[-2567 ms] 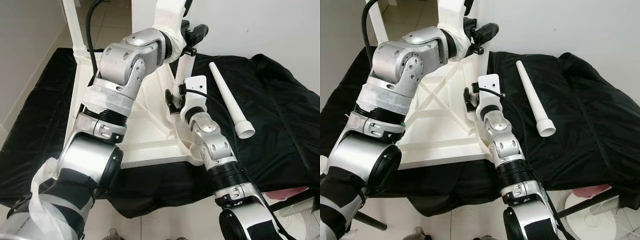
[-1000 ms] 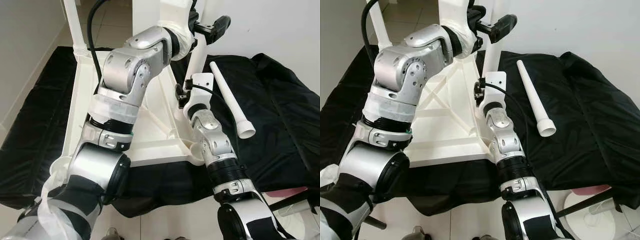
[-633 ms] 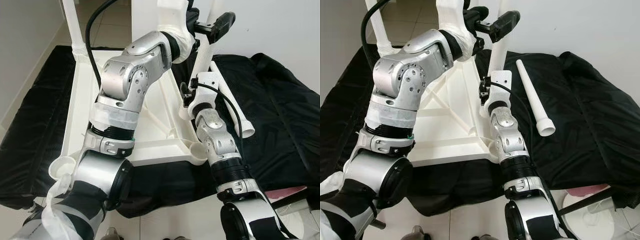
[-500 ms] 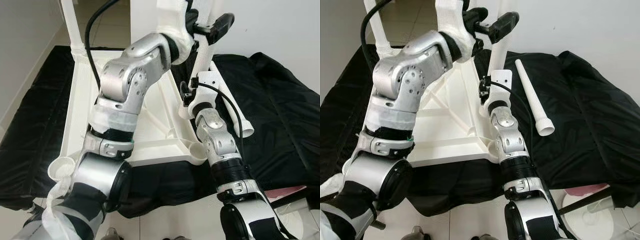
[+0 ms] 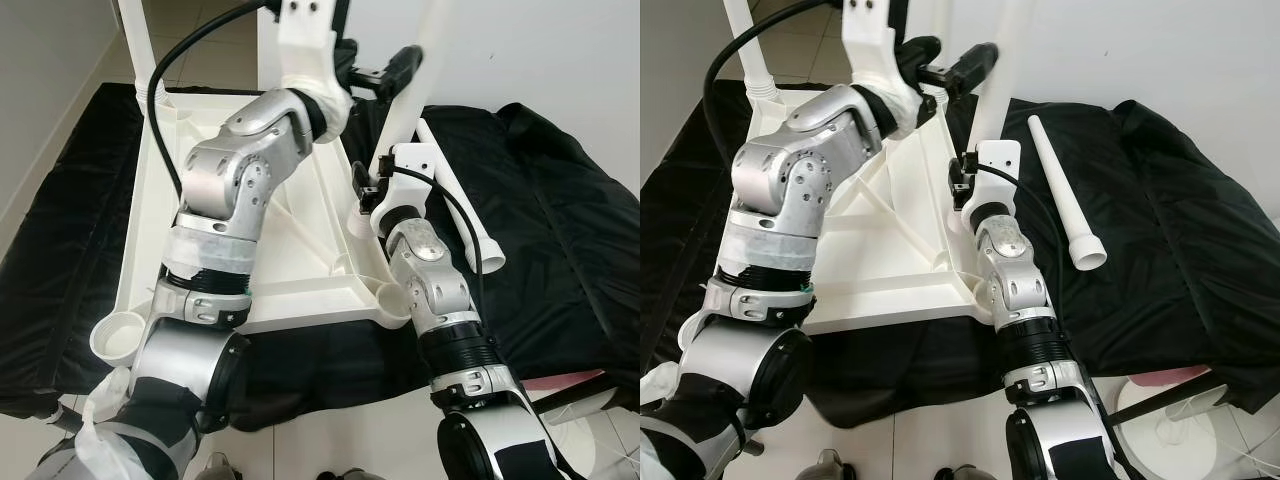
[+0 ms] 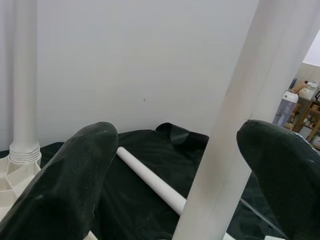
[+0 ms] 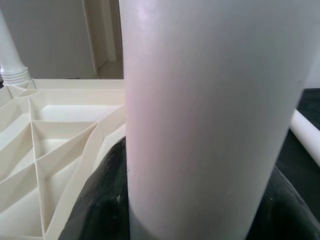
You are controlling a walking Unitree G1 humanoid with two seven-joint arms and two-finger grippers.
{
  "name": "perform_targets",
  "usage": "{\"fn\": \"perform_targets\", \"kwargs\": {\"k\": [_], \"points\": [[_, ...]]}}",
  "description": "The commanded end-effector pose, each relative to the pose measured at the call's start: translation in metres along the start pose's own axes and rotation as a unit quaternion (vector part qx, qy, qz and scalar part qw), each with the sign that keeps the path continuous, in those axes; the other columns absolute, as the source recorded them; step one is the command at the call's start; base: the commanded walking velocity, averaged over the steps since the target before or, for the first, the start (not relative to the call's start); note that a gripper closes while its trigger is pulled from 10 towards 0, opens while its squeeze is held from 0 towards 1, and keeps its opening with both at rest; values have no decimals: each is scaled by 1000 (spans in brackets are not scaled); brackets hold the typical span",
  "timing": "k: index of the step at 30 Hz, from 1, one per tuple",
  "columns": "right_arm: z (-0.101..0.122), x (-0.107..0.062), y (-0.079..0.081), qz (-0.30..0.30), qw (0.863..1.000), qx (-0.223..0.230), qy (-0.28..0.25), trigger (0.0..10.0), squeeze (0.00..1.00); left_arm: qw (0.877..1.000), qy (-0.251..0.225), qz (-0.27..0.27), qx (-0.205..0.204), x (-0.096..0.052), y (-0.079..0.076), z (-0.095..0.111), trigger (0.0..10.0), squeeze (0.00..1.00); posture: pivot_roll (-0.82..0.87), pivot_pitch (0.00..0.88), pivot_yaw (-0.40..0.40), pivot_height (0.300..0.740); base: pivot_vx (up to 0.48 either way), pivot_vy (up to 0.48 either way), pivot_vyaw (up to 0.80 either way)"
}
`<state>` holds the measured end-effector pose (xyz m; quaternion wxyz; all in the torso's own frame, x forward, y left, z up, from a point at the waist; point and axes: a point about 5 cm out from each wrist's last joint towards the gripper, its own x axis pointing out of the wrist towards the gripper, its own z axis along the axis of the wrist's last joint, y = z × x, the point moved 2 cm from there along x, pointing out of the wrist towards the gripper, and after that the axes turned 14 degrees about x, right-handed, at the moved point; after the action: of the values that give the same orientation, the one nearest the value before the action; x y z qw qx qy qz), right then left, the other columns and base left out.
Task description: Building children table
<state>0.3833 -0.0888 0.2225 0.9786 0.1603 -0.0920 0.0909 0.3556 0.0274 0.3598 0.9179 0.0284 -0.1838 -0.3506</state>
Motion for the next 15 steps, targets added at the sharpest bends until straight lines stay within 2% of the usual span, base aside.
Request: {"fn": "perform_targets", "kwargs": {"k": [1, 8, 12, 15], "points": [[9, 1, -3, -4, 1000, 5, -17, 10000, 0, 999, 4, 42, 9, -4, 8, -1, 10000, 0, 42, 104, -125, 740, 0, 0, 0], [10, 0, -5, -8, 1000, 3, -21, 10000, 0, 998, 12, 62, 15, -11, 17, -6, 10000, 0, 53, 105, -111, 740, 0, 0, 0], [10, -1, -9, -19, 999, -2, -27, 10000, 0, 997, 32, 66, 34, -18, 18, -21, 10000, 0, 52, 105, -92, 740, 0, 0, 0], [11, -1, -10, -21, 999, -2, -31, 10000, 0, 996, 36, 78, 32, -23, 22, -27, 10000, 0, 51, 104, -91, 740, 0, 0, 0]]}}
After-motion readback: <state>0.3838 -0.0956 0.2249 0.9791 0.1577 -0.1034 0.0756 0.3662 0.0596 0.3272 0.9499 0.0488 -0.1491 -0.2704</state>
